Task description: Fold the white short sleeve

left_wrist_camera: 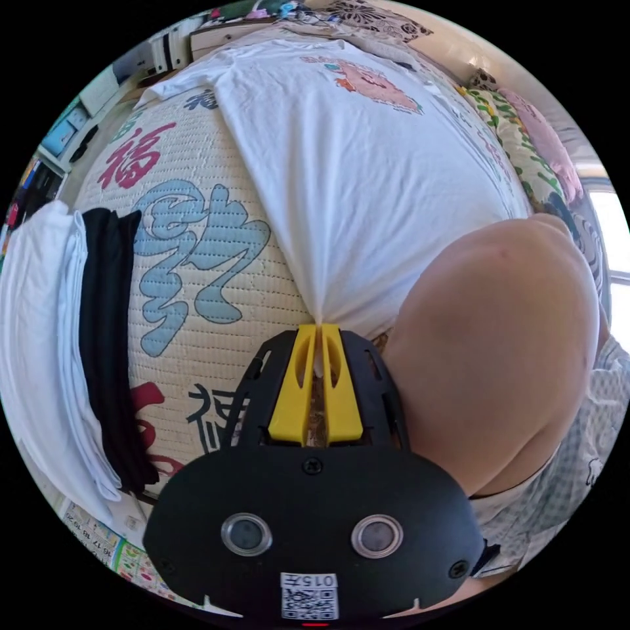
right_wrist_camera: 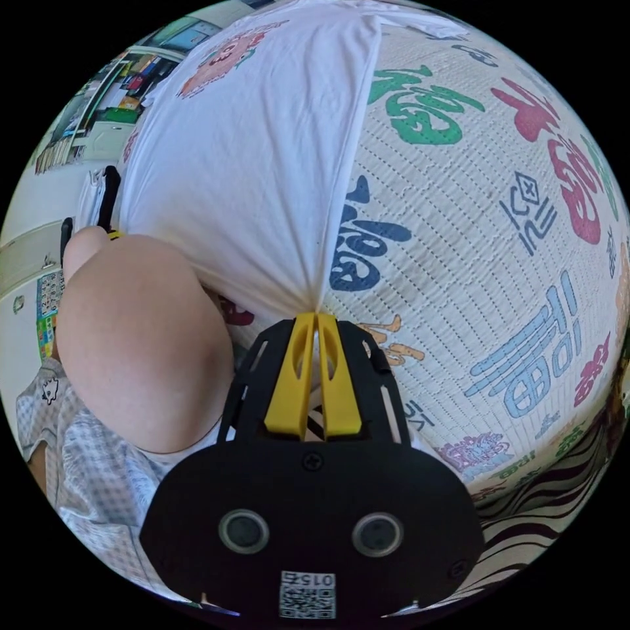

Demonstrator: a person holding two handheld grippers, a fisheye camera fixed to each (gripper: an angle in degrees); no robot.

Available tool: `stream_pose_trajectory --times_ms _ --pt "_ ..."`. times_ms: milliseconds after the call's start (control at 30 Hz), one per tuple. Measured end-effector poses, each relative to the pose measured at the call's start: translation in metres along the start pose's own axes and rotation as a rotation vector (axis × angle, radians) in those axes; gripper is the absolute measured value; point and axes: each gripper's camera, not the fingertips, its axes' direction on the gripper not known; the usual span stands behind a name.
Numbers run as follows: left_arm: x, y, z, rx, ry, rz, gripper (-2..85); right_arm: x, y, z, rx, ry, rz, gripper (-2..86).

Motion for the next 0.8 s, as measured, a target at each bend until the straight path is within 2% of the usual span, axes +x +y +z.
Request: stream_pose_trajectory --times_ms 233,333,400,467,567,600,700,800 --pt "0.017 -0.006 -0.016 0.007 0.020 0.002 0.4 -0.025 0.001 -0.015 0.042 -0.067 0.029 0.6" --pt "0.022 -0.003 -0.033 0.048 0.052 0.013 0.4 -0.030 0.014 -0.050 0.161 -0.165 0.061 0.4" --pt "0.022 0.001 -0.063 0.121 0.085 -0.005 0.3 -0.036 0.036 -0.099 0.342 -0.179 0.085 0.6" --pt "0.021 0.002 -0.091 0.163 0.087 -0.015 0.1 -0.045 0.050 -0.136 0.485 -0.111 0.130 1.0" --pt "0.025 -0.009 -0.136 0.150 -0.053 -0.032 -0.2 -0.077 0.065 -0.193 0.782 -0.053 0.217 2.1" --pt "0.029 -0.016 -0.154 0.142 -0.115 -0.026 -0.3 -0.100 0.069 -0.212 0.927 -0.074 0.202 2.8" --pt "0.041 -0.038 -0.191 0.176 -0.146 -0.018 -0.4 -0.163 0.065 -0.243 1.210 -0.093 0.137 4.2" --pt "0.058 -0.063 -0.220 0.247 -0.114 -0.004 -0.4 -0.206 0.015 -0.273 1.318 -0.120 0.077 4.6"
